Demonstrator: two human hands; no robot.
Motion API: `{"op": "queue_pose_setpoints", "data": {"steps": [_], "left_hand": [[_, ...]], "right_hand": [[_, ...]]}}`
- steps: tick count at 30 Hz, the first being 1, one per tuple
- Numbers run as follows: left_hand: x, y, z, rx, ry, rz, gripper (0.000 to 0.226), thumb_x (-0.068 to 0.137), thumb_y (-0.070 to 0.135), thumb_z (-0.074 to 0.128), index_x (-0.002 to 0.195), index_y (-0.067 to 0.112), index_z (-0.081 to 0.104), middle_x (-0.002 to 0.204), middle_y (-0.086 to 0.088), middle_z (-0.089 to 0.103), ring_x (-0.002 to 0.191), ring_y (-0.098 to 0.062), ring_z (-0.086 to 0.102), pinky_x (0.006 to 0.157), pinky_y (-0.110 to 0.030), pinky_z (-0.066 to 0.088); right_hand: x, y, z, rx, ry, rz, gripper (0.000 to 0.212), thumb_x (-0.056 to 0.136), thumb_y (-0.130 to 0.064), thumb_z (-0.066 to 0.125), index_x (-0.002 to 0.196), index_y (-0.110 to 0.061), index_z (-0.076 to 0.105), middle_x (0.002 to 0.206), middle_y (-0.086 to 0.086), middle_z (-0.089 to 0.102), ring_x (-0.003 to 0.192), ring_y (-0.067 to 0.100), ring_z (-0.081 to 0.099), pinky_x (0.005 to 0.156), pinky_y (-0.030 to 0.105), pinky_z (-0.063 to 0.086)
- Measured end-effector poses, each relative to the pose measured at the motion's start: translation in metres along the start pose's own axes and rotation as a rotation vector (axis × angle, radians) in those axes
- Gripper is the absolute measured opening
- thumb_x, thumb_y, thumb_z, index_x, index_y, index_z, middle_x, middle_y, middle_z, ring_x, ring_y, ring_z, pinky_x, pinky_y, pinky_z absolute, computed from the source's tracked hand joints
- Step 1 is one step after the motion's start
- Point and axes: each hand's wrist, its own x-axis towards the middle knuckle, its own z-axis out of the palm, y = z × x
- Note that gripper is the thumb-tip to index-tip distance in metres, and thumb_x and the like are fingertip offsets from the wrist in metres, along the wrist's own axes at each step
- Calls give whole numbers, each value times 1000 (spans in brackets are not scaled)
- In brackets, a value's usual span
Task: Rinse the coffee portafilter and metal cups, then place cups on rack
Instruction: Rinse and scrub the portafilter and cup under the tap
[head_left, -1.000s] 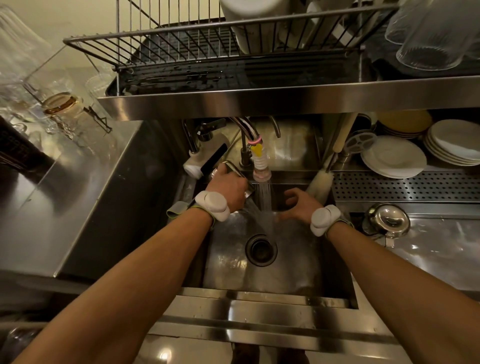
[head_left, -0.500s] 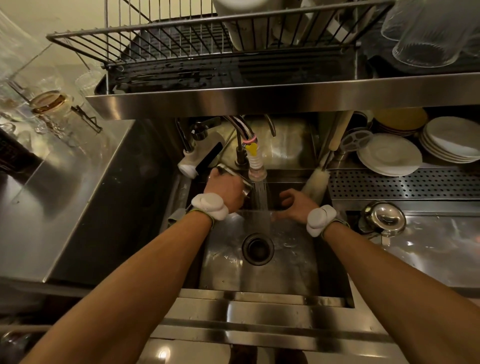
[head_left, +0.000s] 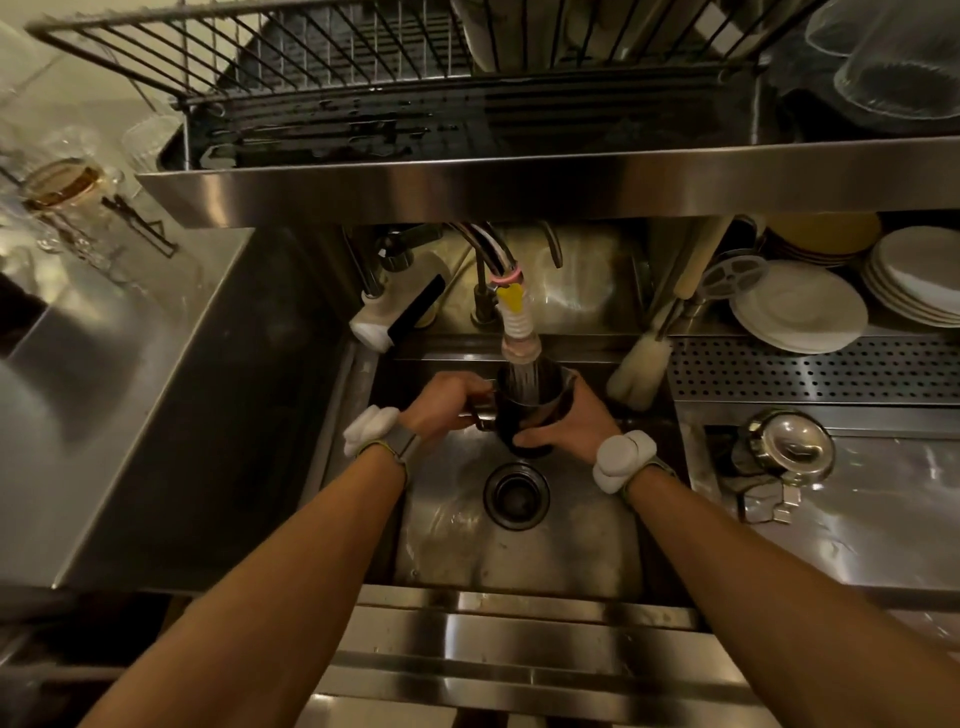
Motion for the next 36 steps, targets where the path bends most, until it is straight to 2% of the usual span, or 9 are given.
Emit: {"op": "queue_pose_setpoints", "data": {"steps": [4,6,8,10,16,19,22,25,36], "left_hand": [[1,-4,-12,90,-25,2,25,93,8,45,110,-1,62,108,-14,60,102,-23,53,85,-33,44],[4,-7,-18,213,32,49,31,94,6,42,117,0,61,120,-16,61,110,-23,55,78,-25,44],[8,-11,-23,283,124,75,32,96,12,44,119,1,62,127,-16,60,119,-27,54,89,-26,45],[12,-18,-28,324,200,70,34,96,22,46,115,0,64,127,-17,61,119,-29,54,103,-35,40],[17,-25,-36,307,257,90,41,97,33,45,103,0,69,112,-19,67,109,-32,60,101,-39,43],[19,-32,-39,344,251,97,40,97,35,45,104,3,69,110,-17,68,107,-31,61,99,-37,44],[19,-37,-39,400,240,97,41,97,37,45,103,5,69,109,-18,67,107,-33,60,92,-34,43],[21,-35,-39,388,244,101,41,97,37,44,103,5,69,110,-18,68,108,-33,60,95,-36,43],[23,-30,-35,420,208,124,41,96,37,45,95,4,70,105,-18,69,106,-34,61,97,-38,45]], "right_hand": [[1,1,9,-48,39,-9,101,41,-35,90,128,-23,42,123,-6,57,108,11,52,87,20,39],[1,6,9,-51,59,11,101,42,-32,91,129,-24,40,121,-5,57,107,12,53,84,19,39],[1,10,7,-51,104,23,102,44,-28,91,132,-22,39,123,-3,57,109,12,52,85,19,38],[1,8,10,-43,130,13,102,45,-29,91,132,-22,39,117,-8,57,105,9,51,83,15,37],[-4,13,17,-70,64,4,98,42,-31,91,126,-29,41,105,-17,55,101,7,53,74,8,37],[0,10,7,-58,135,24,103,42,-26,92,131,-21,40,114,-11,56,103,7,50,82,13,39],[1,3,18,-60,78,-24,100,41,-27,91,128,-24,42,110,-13,57,104,9,54,85,18,41],[-6,11,12,-115,40,-24,101,43,-26,91,130,-24,41,114,-11,57,110,14,55,84,15,39],[-6,9,-3,-237,139,-34,101,48,-24,89,135,-21,38,127,3,57,117,22,52,96,30,42]]}}
